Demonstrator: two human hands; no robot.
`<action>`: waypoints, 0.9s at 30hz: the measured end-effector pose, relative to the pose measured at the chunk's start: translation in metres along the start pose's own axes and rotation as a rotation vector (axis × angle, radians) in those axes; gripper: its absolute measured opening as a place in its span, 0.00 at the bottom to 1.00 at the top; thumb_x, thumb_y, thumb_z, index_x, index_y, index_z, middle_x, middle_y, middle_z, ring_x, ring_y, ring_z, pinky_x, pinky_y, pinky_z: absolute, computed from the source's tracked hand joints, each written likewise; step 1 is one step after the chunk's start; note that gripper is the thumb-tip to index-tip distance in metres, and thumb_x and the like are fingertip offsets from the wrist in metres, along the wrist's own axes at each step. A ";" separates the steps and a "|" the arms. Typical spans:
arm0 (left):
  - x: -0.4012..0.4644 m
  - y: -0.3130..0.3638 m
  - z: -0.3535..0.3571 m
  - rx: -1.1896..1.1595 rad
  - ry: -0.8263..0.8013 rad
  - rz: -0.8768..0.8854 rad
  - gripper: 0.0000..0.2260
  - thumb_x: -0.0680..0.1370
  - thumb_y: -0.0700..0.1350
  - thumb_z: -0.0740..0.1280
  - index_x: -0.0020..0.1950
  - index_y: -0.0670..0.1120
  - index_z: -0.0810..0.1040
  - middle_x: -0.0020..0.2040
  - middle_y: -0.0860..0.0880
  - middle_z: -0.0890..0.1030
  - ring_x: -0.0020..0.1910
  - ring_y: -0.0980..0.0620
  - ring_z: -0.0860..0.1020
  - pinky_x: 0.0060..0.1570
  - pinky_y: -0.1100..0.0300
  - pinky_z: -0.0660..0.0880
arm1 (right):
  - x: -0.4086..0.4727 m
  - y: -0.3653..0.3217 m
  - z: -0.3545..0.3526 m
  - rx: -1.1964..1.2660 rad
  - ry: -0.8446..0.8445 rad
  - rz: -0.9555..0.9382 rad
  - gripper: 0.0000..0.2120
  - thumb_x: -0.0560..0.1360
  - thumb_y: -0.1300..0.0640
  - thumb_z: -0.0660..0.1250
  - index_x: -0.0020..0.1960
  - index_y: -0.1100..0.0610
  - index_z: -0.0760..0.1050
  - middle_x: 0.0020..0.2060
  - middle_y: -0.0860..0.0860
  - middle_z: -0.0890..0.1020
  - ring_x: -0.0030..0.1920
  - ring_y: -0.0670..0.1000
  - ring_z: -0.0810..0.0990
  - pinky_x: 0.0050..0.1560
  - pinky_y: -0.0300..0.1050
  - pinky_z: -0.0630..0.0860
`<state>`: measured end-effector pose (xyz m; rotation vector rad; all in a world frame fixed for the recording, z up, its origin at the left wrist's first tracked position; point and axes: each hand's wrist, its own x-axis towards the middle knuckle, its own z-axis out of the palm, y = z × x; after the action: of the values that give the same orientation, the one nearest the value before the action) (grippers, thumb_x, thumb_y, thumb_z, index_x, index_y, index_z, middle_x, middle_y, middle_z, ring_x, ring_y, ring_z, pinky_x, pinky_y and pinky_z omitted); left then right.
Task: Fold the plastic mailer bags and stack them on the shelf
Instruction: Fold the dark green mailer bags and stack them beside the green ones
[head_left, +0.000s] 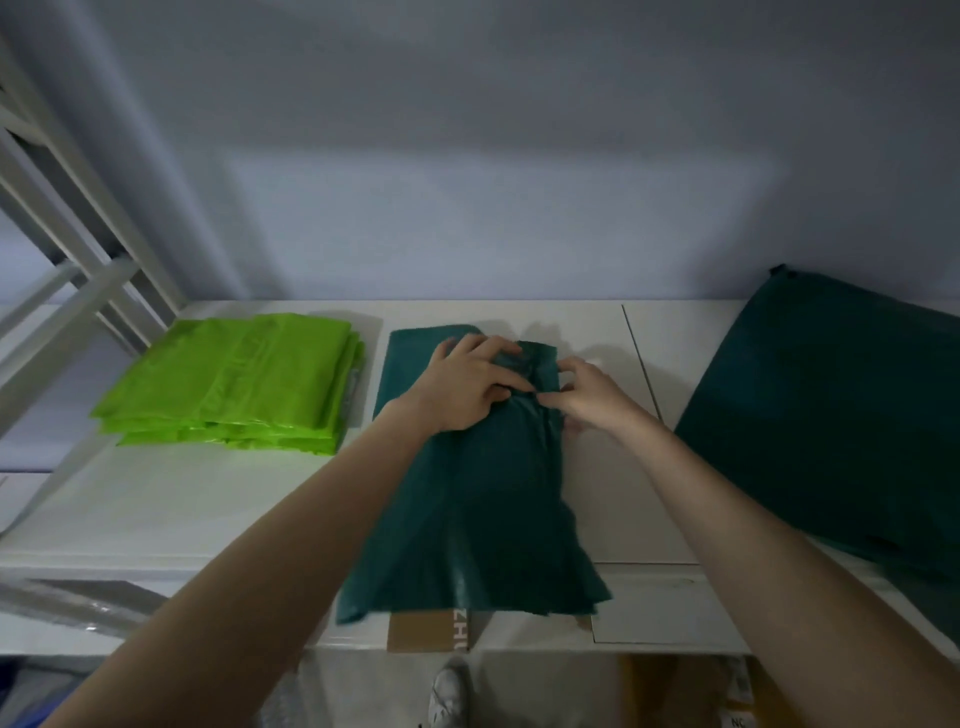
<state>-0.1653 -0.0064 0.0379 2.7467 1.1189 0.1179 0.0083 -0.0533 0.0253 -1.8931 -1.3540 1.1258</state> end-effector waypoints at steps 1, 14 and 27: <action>0.001 0.005 0.000 0.045 0.057 -0.009 0.15 0.79 0.49 0.60 0.66 0.61 0.72 0.70 0.54 0.64 0.69 0.49 0.60 0.68 0.48 0.56 | -0.003 0.003 0.000 0.093 0.017 0.030 0.20 0.73 0.61 0.68 0.62 0.56 0.66 0.49 0.57 0.78 0.38 0.52 0.79 0.30 0.44 0.77; 0.001 0.051 0.019 0.172 0.129 -0.173 0.24 0.78 0.60 0.58 0.71 0.51 0.65 0.66 0.49 0.67 0.65 0.48 0.66 0.61 0.51 0.63 | -0.027 0.041 0.005 0.267 0.669 -0.014 0.20 0.74 0.63 0.67 0.61 0.63 0.61 0.58 0.59 0.71 0.50 0.52 0.74 0.50 0.42 0.73; -0.025 0.026 0.038 0.086 0.540 -0.094 0.08 0.75 0.46 0.63 0.50 0.45 0.77 0.48 0.46 0.76 0.45 0.44 0.74 0.41 0.54 0.67 | -0.050 0.047 0.033 -0.758 0.583 -0.663 0.14 0.70 0.56 0.66 0.54 0.58 0.77 0.50 0.53 0.76 0.50 0.54 0.74 0.46 0.48 0.71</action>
<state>-0.1601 -0.0470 0.0054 2.8065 1.3953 0.8587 -0.0047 -0.1175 -0.0130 -1.7568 -1.9516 -0.3004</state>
